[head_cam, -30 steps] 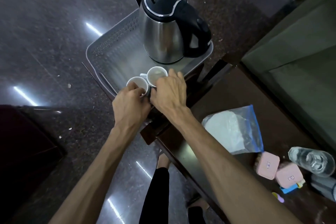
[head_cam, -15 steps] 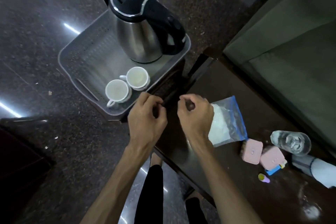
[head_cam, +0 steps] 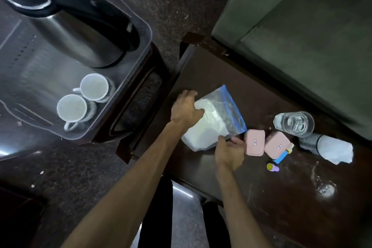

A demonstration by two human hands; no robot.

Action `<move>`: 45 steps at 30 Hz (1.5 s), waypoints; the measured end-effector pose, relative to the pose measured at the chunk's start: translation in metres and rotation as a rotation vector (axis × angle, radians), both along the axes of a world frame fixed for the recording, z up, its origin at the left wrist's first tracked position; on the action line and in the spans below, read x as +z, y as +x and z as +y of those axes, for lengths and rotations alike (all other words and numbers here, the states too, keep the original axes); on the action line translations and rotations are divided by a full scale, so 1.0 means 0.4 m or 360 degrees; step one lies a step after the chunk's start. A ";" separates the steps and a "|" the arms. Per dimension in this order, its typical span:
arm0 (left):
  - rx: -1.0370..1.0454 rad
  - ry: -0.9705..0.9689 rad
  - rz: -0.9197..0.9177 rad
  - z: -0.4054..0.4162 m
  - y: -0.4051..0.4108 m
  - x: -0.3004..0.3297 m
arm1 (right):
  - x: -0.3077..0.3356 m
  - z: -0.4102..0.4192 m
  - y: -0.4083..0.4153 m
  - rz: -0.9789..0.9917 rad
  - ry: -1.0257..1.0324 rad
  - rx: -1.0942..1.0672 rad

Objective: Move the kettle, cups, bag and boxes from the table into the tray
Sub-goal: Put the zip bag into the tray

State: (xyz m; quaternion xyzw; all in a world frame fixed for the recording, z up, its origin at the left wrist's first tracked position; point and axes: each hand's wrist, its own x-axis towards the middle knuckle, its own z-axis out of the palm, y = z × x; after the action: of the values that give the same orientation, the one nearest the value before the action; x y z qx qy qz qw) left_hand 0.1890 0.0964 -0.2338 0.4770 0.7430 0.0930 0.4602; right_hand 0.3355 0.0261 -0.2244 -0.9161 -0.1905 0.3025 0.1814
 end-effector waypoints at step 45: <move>0.1091 -0.0122 -0.1412 -0.130 -0.443 0.265 | 0.279 0.147 -0.206 0.1360 0.0491 0.0895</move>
State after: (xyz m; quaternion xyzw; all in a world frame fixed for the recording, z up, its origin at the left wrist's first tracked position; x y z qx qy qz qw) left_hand 0.0119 0.0444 -0.1277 0.1064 0.5937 0.4019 0.6890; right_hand 0.2532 0.0848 -0.1130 -0.5876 -0.3800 0.6540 0.2873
